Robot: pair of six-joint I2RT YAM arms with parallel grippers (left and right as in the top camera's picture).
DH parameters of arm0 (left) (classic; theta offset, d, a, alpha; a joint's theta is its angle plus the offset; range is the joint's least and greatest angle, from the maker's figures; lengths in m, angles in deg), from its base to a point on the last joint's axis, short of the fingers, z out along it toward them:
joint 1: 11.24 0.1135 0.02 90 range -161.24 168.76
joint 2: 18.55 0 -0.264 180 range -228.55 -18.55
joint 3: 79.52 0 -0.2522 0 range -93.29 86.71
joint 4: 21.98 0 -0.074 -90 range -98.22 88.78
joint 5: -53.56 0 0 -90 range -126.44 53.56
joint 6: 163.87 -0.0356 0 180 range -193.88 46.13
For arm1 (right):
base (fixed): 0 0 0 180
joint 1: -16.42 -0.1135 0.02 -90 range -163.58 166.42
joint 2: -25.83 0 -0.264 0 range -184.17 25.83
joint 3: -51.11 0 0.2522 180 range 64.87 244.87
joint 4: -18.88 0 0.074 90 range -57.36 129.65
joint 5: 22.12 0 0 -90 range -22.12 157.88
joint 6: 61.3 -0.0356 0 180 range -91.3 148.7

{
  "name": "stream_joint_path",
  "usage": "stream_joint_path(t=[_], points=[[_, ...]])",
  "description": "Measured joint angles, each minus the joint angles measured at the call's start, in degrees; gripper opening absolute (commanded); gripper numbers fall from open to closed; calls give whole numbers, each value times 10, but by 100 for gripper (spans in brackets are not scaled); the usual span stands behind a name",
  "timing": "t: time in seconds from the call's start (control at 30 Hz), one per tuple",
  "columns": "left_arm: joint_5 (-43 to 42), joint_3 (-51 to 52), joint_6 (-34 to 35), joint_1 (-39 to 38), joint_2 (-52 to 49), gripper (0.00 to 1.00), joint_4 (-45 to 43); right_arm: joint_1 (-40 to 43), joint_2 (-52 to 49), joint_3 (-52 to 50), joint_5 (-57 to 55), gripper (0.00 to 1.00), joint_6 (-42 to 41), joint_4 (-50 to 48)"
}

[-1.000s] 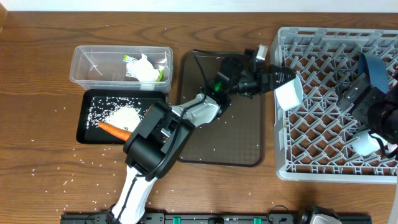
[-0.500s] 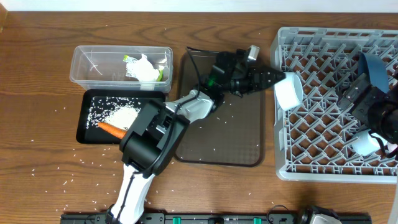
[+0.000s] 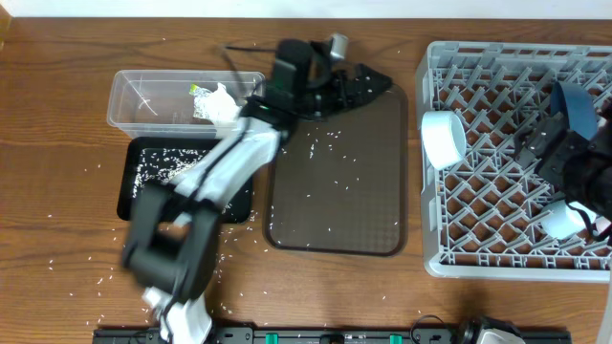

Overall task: Sort waste into correct bins and load items into the dishwasher rack
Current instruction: 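Stand the bowl in the rack with the right gripper and release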

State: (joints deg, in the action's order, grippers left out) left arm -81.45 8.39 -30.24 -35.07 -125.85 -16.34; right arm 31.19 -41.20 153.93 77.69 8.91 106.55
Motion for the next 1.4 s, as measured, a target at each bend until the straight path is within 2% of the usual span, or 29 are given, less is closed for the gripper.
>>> stream_joint_path(t=[0.13,0.3,0.43,0.57,0.7,0.8,1.27,1.4], points=[[87,-7,-103,30,147,98,216,-1,1,0,43,99,37,-16],[206,-12,-214,119,300,98,441,-39,19,0,66,99,100,-50],[301,-11,-288,179,405,98,558,-90,51,0,75,99,144,-77],[388,-12,-329,216,513,98,640,-117,81,0,83,99,169,-78],[454,-12,-346,227,592,98,688,-119,92,0,85,99,178,-52],[484,-12,-351,229,615,98,709,-119,89,0,84,99,180,-40],[513,-12,-351,229,614,98,723,-119,84,0,85,99,182,-32],[514,-12,-351,229,614,98,723,-119,84,0,82,99,189,29]])
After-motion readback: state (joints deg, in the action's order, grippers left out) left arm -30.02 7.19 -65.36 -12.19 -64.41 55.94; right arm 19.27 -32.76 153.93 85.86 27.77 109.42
